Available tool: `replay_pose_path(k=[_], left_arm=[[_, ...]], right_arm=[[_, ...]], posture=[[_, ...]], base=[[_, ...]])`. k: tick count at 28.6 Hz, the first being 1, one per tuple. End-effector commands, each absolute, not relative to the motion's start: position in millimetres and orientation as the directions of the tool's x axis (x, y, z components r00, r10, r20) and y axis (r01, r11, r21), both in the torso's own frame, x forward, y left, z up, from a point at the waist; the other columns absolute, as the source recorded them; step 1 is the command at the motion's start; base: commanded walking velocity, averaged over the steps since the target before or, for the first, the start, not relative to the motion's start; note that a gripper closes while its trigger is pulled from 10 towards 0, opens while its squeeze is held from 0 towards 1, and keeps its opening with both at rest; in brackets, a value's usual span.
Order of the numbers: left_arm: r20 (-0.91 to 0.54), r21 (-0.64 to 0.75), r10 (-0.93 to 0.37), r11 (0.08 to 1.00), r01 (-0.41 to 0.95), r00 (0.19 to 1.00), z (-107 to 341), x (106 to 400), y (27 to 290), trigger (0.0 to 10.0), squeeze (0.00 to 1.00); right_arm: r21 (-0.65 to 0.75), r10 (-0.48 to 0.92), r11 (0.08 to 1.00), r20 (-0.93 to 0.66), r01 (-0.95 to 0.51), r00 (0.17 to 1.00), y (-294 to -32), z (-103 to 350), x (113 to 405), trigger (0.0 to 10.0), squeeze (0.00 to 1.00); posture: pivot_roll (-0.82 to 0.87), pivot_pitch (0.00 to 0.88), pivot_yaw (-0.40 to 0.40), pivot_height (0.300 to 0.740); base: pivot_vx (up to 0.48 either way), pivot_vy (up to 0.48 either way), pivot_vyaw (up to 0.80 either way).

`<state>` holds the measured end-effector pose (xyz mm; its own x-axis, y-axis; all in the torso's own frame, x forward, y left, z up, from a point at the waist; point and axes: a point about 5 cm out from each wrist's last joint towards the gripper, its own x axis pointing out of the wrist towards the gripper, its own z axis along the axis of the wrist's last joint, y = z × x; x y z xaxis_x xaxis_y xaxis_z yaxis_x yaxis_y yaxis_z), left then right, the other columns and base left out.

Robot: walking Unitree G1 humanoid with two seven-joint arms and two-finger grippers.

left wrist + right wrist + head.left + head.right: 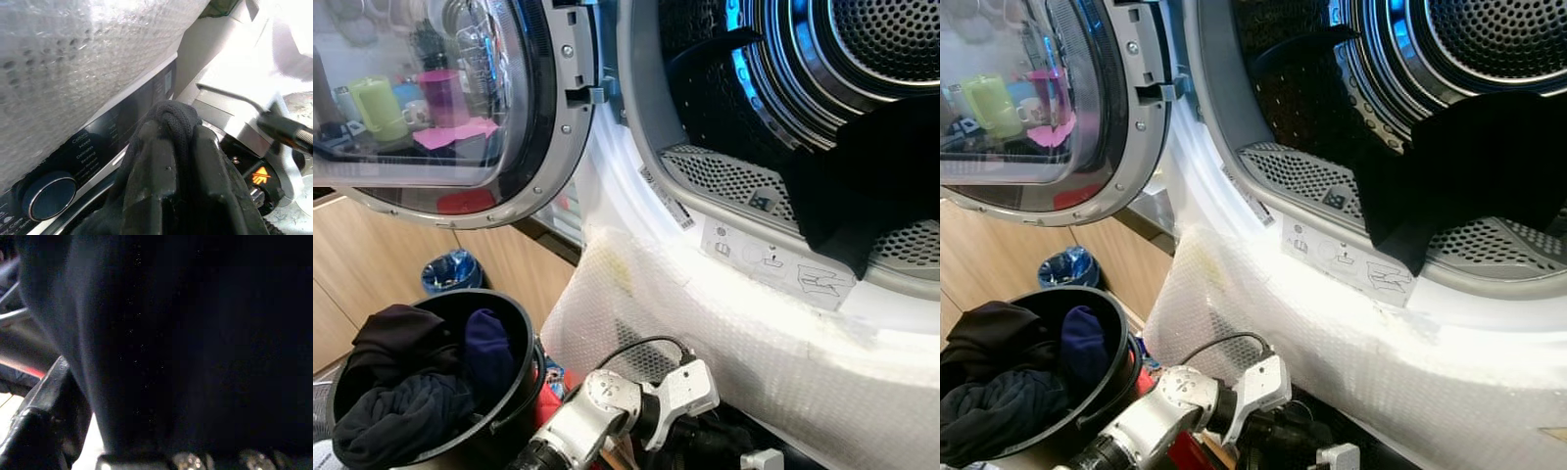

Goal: Clothes washing

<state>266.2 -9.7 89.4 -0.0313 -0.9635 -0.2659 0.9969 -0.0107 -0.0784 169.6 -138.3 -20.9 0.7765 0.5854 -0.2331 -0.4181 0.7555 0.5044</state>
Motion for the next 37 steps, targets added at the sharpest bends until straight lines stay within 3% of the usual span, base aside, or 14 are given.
replay_pose_path(k=[1, 15, 16, 17, 18, 20, 21, 22, 37], left_arm=[[-0.213, -0.035, -0.977, -0.013, 0.999, -0.02, 106.0, 271.8, -14.8, 0.0, 0.0], [-0.208, -0.04, -0.978, -0.004, 0.999, -0.012, 106.1, 269.5, -16.7, 0.0, 0.0], [-0.208, -0.041, -0.978, -0.004, 0.999, -0.012, 106.1, 269.4, -16.6, 0.0, 0.0], [-0.208, -0.042, -0.978, -0.003, 0.999, -0.012, 106.1, 269.3, -16.8, 0.0, 0.0], [-0.207, -0.043, -0.978, -0.003, 0.999, -0.012, 106.1, 269.1, -16.9, 0.0, 0.0], [-0.207, -0.043, -0.978, -0.003, 0.999, -0.012, 105.9, 268.8, -17.3, 0.0, 0.0], [-0.206, -0.043, -0.979, -0.003, 0.999, -0.012, 106.2, 268.6, -17.9, 0.0, 0.0], [-0.201, -0.045, -0.979, -0.002, 0.999, -0.011, 106.9, 268.6, -18.7, 0.0, 0.0], [-0.178, -0.045, -0.984, 0.014, 0.999, 0.006, 112.1, 269.7, -24.3, 0.0, 0.0]], right_arm=[[0.522, 0.6, 0.75, -0.275, -0.407, 0.751, -136.2, -29.8, 158.0, 10.0, 0.0], [0.532, 0.621, 0.739, -0.302, -0.413, 0.723, -129.9, -37.5, 149.8, 10.0, 0.0], [0.532, 0.623, 0.738, -0.3, -0.416, 0.722, -129.4, -37.2, 150.6, 9.3, 0.0], [0.527, 0.62, 0.742, -0.304, -0.414, 0.723, -129.4, -37.3, 151.8, 9.3, 0.0], [0.519, 0.611, 0.751, -0.313, -0.408, 0.727, -129.8, -38.2, 153.7, 5.8, 0.0], [0.516, 0.609, 0.754, -0.316, -0.407, 0.728, -130.0, -39.4, 154.6, 5.8, 0.0], [0.514, 0.594, 0.763, -0.319, -0.392, 0.738, -130.6, -40.0, 157.3, 2.2, 0.0], [0.52, 0.587, 0.763, -0.308, -0.384, 0.748, -130.6, -39.2, 159.8, 0.0, 0.0], [0.498, 0.557, 0.788, -0.325, -0.362, 0.765, -138.0, -41.5, 169.6, 0.0, 0.0]], posture=[[0.12, 0.051, 0.046, 0.74], [0.12, 0.057, 0.047, 0.74], [0.12, 0.057, 0.047, 0.74], [0.12, 0.058, 0.046, 0.74], [0.12, 0.058, 0.046, 0.74], [0.13, 0.058, 0.046, 0.74], [0.13, 0.058, 0.045, 0.74], [0.13, 0.056, 0.042, 0.74], [0.14, 0.042, 0.03, 0.74]], base=[[0.0, 0.0, 0.0], [0.0, 0.0, 0.0], [0.0, 0.0, 0.0], [0.0, 0.0, 0.0], [0.0, 0.0, 0.0], [0.0, 0.0, 0.0], [0.0, 0.0, 0.0], [0.0, 0.0, 0.0], [0.0, 0.0, 0.0]])
